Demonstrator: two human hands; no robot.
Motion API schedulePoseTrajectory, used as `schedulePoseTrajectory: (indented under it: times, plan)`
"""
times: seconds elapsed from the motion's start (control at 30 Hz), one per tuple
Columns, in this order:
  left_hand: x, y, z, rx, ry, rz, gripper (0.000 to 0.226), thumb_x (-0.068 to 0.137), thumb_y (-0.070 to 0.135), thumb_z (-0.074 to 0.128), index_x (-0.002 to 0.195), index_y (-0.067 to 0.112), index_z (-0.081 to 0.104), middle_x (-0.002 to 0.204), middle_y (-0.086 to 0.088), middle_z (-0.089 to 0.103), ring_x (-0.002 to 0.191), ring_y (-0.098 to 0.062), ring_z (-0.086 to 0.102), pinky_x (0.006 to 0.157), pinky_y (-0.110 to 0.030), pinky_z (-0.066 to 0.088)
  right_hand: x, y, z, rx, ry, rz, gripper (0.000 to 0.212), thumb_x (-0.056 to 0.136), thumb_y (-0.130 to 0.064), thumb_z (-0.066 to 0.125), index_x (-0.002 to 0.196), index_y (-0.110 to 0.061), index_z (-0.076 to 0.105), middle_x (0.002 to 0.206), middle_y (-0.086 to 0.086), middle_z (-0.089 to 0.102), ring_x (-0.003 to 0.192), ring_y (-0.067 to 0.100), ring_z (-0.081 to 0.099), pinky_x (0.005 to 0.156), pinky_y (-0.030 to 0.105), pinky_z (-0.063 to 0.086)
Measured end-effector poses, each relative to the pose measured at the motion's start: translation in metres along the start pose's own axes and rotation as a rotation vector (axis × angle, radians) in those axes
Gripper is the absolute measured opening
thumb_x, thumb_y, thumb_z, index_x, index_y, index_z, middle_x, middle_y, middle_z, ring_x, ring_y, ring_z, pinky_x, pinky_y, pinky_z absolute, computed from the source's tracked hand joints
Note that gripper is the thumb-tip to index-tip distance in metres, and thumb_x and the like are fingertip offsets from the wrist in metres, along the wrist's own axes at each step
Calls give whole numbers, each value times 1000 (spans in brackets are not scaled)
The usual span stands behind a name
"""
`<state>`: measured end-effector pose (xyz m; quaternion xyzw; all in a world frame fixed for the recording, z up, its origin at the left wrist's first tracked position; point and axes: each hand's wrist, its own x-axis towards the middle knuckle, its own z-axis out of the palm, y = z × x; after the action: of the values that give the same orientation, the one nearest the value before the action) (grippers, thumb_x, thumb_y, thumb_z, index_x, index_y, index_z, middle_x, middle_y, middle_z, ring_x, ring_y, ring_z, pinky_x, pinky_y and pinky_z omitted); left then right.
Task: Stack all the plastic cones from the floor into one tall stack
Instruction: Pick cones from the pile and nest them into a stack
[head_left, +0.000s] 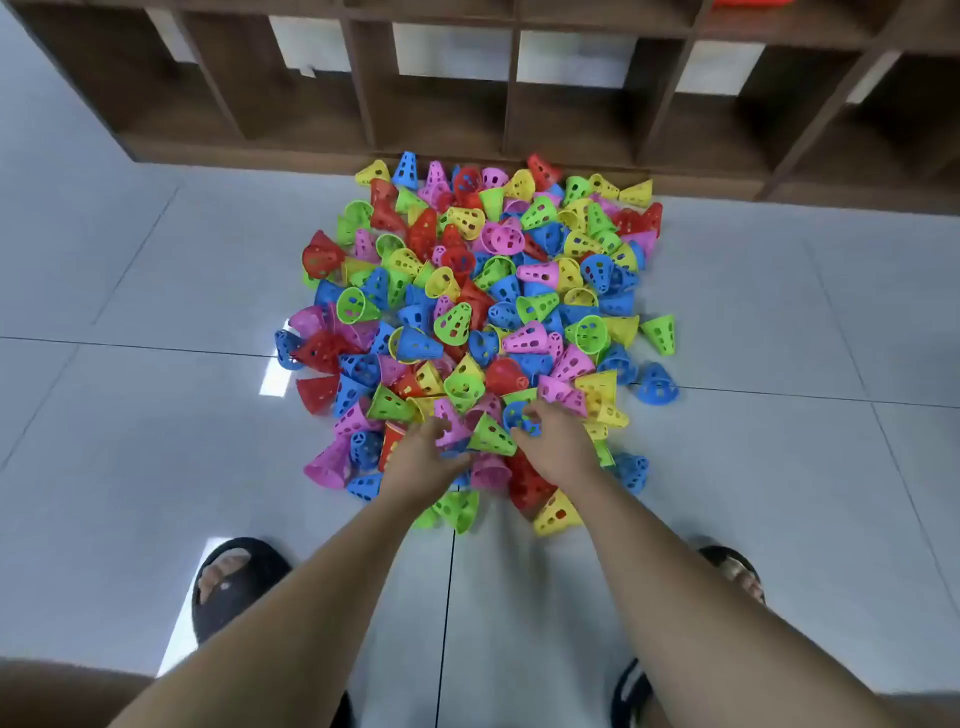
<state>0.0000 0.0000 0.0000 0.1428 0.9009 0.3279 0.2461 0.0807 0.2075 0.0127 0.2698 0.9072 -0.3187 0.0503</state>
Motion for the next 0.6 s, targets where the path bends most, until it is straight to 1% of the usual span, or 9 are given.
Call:
schedulePoseTrajectory:
  times: [0.1, 0.17, 0.2, 0.3, 0.37, 0.43, 0.53, 0.6]
  plan:
    - [-34, -14, 10, 57, -37, -4, 72, 80, 54, 80, 144, 27, 58, 137, 0, 64, 118, -21, 64, 90, -32, 51, -38, 19, 9, -83, 15, 95, 30, 90, -32, 70, 117, -19, 70, 114, 7, 66, 104, 30, 67, 80, 36, 54]
    - [-60, -21, 17, 93, -81, -24, 73, 80, 58, 78, 144, 31, 56, 139, 1, 64, 120, -21, 64, 94, -33, 53, -67, 36, 18, -118, 4, 164, 27, 89, -28, 69, 114, -20, 70, 116, 6, 63, 107, 30, 64, 82, 37, 54]
    - [-70, -22, 19, 108, -91, -39, 72, 82, 57, 78, 145, 30, 56, 139, 0, 63, 122, -23, 64, 95, -35, 52, -80, 44, 23, -131, 4, 186, 29, 89, -26, 68, 118, -21, 69, 119, 6, 62, 110, 30, 62, 85, 38, 54]
    - [-92, -26, 27, 144, -137, -40, 63, 88, 46, 76, 144, 27, 55, 137, -3, 64, 122, -27, 62, 96, -35, 51, -110, 65, 36, -188, 0, 197, 47, 93, -19, 64, 140, -23, 61, 133, 6, 60, 117, 30, 60, 96, 39, 53]
    - [-103, -32, 31, 158, -160, -60, 67, 89, 47, 75, 149, 29, 52, 140, -6, 63, 126, -27, 61, 100, -37, 51, -124, 73, 40, -202, 6, 197, 47, 94, -16, 61, 142, -22, 60, 139, 6, 60, 119, 30, 60, 99, 39, 52]
    - [-112, -38, 35, 166, -190, -70, 71, 90, 47, 74, 154, 31, 46, 140, -9, 61, 126, -27, 60, 102, -36, 51, -138, 80, 44, -215, -4, 205, 50, 94, -12, 57, 143, -22, 58, 143, 5, 59, 122, 31, 59, 99, 39, 52]
    - [-117, -42, 38, 124, -222, -90, 77, 94, 42, 74, 160, 29, 37, 137, -13, 63, 124, -28, 62, 101, -34, 50, -151, 80, 44, -188, -61, 225, 56, 97, -19, 58, 151, -28, 49, 152, 3, 50, 128, 31, 59, 104, 40, 52]
    - [-114, -41, 40, 106, -231, -94, 81, 95, 40, 73, 163, 29, 31, 136, -13, 64, 124, -30, 62, 100, -35, 50, -151, 77, 45, -170, -81, 209, 59, 98, -22, 61, 153, -30, 45, 155, 2, 43, 127, 31, 60, 102, 39, 51]
